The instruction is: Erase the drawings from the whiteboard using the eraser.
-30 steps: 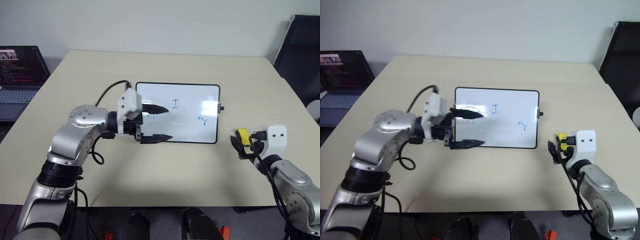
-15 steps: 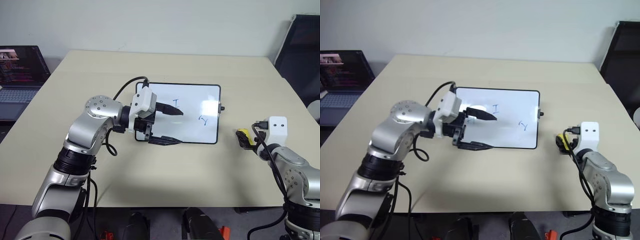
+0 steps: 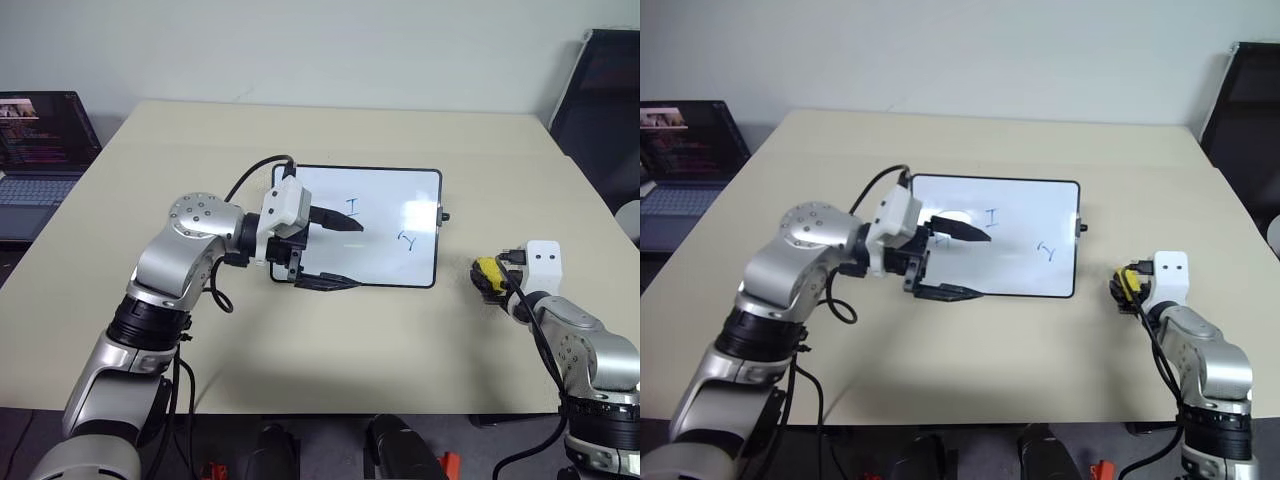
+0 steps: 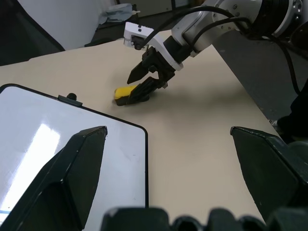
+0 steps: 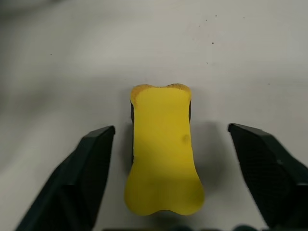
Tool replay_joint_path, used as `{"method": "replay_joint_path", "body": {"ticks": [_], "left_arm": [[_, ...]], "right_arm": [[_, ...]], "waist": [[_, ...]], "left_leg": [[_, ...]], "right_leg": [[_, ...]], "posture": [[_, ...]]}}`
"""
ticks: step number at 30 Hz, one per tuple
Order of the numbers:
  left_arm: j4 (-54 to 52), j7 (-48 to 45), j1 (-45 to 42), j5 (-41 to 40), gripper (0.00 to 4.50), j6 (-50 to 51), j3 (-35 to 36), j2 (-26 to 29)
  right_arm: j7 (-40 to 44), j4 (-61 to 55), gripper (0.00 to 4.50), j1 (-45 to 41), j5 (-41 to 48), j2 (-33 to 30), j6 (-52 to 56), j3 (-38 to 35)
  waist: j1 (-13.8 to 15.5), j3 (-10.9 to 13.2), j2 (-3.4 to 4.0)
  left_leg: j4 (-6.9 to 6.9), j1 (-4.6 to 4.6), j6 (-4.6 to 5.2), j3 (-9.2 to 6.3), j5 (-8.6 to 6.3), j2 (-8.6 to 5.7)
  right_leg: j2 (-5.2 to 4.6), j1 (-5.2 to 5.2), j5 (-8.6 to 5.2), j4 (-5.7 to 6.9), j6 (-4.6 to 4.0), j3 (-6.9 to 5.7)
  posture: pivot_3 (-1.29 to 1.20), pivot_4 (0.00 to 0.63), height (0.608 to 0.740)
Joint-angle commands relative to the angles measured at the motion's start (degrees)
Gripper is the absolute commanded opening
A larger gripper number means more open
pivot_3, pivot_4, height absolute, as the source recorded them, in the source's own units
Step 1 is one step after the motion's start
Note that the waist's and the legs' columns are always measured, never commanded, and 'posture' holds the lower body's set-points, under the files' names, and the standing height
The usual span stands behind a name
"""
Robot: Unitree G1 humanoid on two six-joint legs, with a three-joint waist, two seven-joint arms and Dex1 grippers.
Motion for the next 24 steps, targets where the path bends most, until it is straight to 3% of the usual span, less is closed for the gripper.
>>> {"method": "replay_joint_path", "body": {"ticks": [1, 6, 15, 24], "left_arm": [[-0.44, -0.36, 0.23, 0.15, 4.5, -1.25, 1.59, 0.46], [-0.58, -0.13, 1.12, 0.14, 4.5, -1.25, 1.89, 0.71], [-4.97, 3.06, 6.93, -1.03, 4.5, 2.72, 4.55, 3.39], [-17.72, 13.17, 22.08, -3.19, 4.5, 12.1, 10.56, 6.95]], "right_arm": [[0.41, -0.51, 2.89, -1.16, -0.38, -0.63, -1.61, -0.82], [0.58, -0.03, 1.2, -1.25, -0.47, -0.27, -1.76, -0.46], [0.64, -4.97, 1.12, -0.19, -0.13, -0.41, -0.91, 0.32], [6.87, -28.0, 1.12, 10.97, 1.85, -4.21, -2.38, 6.05]], "waist": [[0.0, 0.0, 0.0], [0.02, 0.0, 0.0], [-0.16, 0.02, 0.03], [0.29, 0.05, 0.07]], "left_leg": [[0.0, 0.0, 0.0, 0.0, 0.0, 0.0], [0.0, 0.0, 0.0, -0.01, 0.0, 0.0], [0.0, 0.02, 0.0, -0.01, 0.0, 0.01], [-0.03, 0.01, 0.0, -0.1, -0.01, 0.05]], "right_leg": [[0.0, 0.0, 0.0, 0.0, 0.0, 0.0], [0.0, 0.01, 0.0, 0.01, 0.0, 0.0], [0.01, 0.0, 0.0, 0.04, 0.0, -0.01], [0.0, 0.0, -0.14, 0.05, -0.05, -0.12]], "posture": [[0.0, 0.15, 0.74], [0.0, 0.15, 0.74], [0.0, 0.15, 0.74], [0.0, 0.15, 0.74]]}}
